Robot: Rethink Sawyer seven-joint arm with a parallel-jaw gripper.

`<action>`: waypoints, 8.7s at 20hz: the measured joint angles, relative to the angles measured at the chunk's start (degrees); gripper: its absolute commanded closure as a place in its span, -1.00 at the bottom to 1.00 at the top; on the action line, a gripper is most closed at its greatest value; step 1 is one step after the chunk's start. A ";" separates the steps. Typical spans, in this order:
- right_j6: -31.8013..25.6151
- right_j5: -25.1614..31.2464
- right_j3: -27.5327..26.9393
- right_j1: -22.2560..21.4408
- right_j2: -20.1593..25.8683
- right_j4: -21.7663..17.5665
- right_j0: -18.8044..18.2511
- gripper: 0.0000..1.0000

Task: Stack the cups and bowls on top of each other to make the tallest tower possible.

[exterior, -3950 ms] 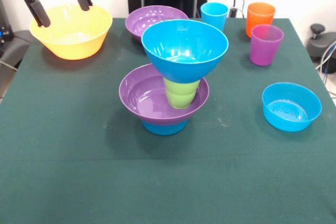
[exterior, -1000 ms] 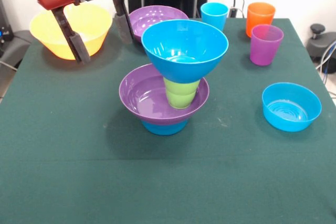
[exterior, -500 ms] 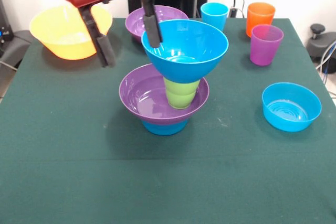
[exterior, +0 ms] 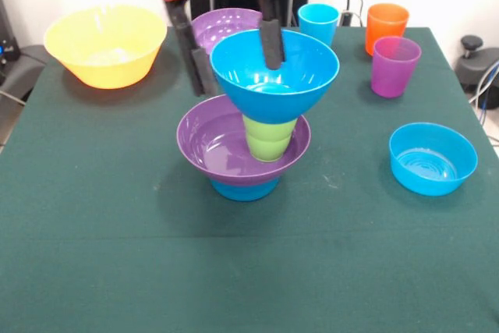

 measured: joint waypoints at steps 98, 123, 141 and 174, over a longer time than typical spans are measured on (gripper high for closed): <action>-1.12 -7.94 32.23 -7.52 -9.54 -2.71 15.76 -1.00; -0.60 -8.96 34.64 -1.19 -18.11 -1.89 18.60 -1.00; 11.00 -25.58 41.20 -1.34 -19.39 3.78 19.32 -1.00; 13.02 -22.03 41.84 -1.58 -24.77 5.45 23.15 -1.00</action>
